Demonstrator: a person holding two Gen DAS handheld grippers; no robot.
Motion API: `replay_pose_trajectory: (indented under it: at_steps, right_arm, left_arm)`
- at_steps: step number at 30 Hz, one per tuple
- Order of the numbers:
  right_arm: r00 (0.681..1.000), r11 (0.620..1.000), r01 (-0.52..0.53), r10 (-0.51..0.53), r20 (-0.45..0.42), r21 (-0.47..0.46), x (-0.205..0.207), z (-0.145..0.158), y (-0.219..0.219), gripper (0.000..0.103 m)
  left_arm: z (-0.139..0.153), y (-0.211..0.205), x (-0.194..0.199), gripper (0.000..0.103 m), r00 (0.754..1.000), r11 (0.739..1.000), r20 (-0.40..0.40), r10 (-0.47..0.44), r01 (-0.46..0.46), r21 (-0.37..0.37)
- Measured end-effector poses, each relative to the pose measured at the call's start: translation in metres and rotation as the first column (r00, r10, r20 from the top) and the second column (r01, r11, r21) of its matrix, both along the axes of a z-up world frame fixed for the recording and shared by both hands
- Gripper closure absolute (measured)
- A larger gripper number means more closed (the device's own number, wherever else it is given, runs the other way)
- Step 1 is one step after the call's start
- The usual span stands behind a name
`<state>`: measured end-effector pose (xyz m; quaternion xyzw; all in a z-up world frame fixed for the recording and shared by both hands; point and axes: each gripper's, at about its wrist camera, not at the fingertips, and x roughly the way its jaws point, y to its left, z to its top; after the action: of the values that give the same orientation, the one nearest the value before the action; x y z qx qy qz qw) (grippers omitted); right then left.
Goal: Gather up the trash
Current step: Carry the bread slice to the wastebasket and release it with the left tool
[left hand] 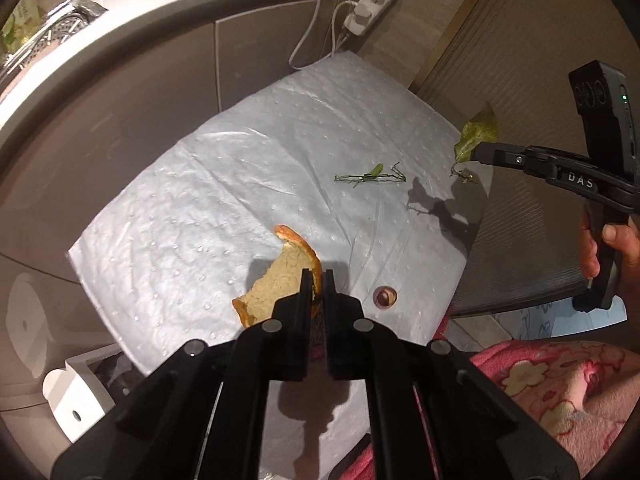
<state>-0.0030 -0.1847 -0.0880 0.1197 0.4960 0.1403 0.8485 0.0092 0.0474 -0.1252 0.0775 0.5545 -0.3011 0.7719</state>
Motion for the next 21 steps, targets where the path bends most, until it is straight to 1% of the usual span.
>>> replay_pose_trajectory:
  at_steps: [4, 7, 9, 15, 18, 21]
  right_arm:
    - [0.996, 0.996, -0.089, 0.089, 0.013, 0.018, -0.006, 0.009, 0.042, 0.101]
    - [0.988, 0.988, -0.152, 0.151, 0.013, 0.035, -0.014, 0.01, 0.075, 0.101]
    - [0.982, 0.982, -0.187, 0.187, 0.011, 0.039, -0.02, 0.01, 0.096, 0.1]
    - [0.959, 0.959, -0.282, 0.282, 0.007, 0.02, -0.04, 0.015, 0.154, 0.1]
    - [0.951, 0.951, -0.31, 0.31, 0.01, 0.014, -0.05, 0.019, 0.177, 0.098]
    - [0.939, 0.939, -0.344, 0.344, 0.007, -0.003, -0.061, 0.021, 0.199, 0.098]
  left_arm:
    - [0.019, 0.054, -0.032, 0.098, 0.998, 0.999, 0.023, 0.051, -0.051, 0.012]
    - [0.015, 0.088, -0.061, 0.098, 0.996, 0.995, 0.012, 0.089, -0.089, 0.04]
    - [0.006, 0.109, -0.076, 0.098, 0.994, 0.992, -0.006, 0.114, -0.113, 0.06]
    - [-0.049, 0.163, -0.103, 0.098, 0.974, 0.977, -0.101, 0.202, -0.194, 0.09]
    - [-0.087, 0.184, -0.107, 0.098, 0.954, 0.965, -0.162, 0.252, -0.235, 0.116]
    - [-0.125, 0.203, -0.107, 0.098, 0.925, 0.952, -0.233, 0.299, -0.271, 0.142]
